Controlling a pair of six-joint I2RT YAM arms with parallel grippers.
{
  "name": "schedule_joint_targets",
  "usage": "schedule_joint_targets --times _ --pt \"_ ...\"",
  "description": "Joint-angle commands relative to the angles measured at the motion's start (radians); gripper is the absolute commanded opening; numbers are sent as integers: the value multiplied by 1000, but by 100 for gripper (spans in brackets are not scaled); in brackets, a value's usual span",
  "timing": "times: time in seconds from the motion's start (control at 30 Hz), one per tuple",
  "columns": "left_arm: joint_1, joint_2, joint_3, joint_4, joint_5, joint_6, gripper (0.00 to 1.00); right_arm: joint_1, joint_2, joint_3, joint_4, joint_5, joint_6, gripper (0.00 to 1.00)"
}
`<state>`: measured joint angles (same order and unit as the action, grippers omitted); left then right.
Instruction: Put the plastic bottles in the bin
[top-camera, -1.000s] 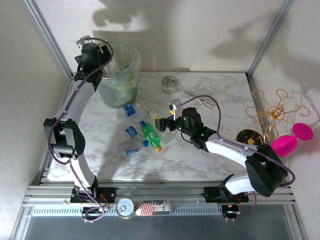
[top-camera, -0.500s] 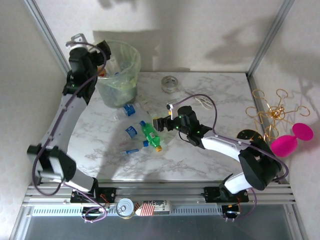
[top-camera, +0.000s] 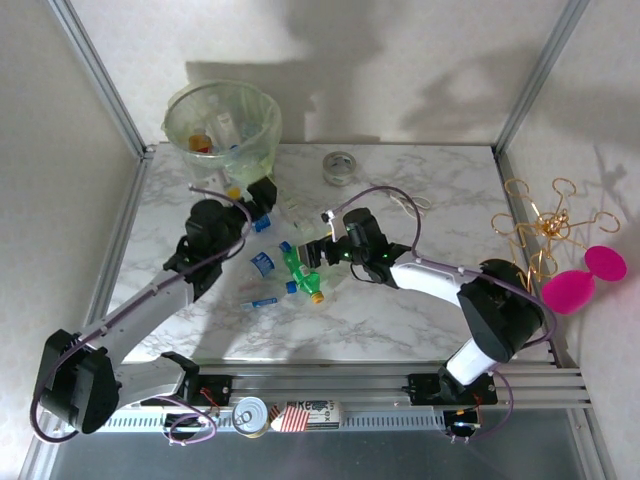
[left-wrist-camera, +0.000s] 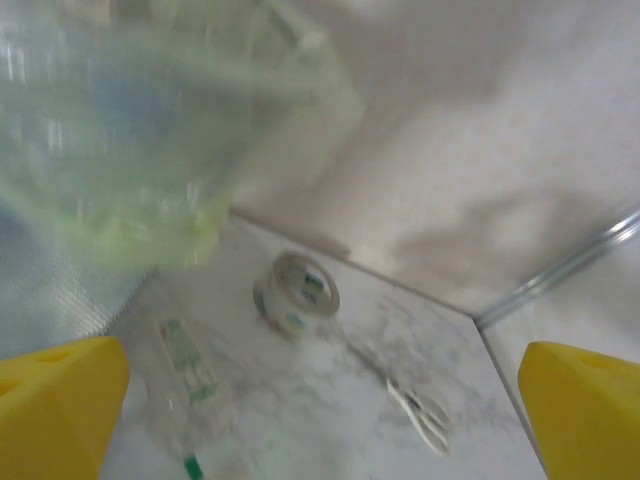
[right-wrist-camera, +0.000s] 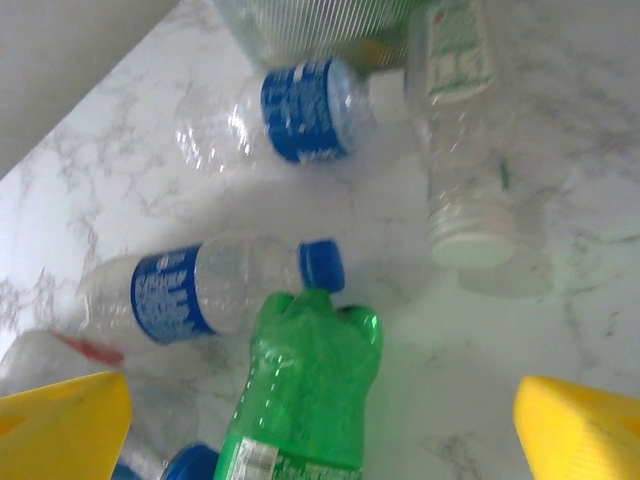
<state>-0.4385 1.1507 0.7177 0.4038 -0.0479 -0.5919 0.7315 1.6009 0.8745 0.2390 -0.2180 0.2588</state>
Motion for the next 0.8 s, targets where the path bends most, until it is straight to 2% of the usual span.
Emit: schedule_joint_targets --times 0.0,0.23,0.33,0.77 --pt "-27 -66 -72 107 -11 -108 100 19 28 12 -51 -98 18 95" --pt "-41 -88 -234 157 -31 -204 100 61 26 -34 -131 -107 22 88" --pt "-42 -86 -279 180 -51 -231 100 90 45 -30 -169 -69 20 87" --pt "-42 -100 -307 190 -82 -224 100 104 175 74 -218 43 17 79"
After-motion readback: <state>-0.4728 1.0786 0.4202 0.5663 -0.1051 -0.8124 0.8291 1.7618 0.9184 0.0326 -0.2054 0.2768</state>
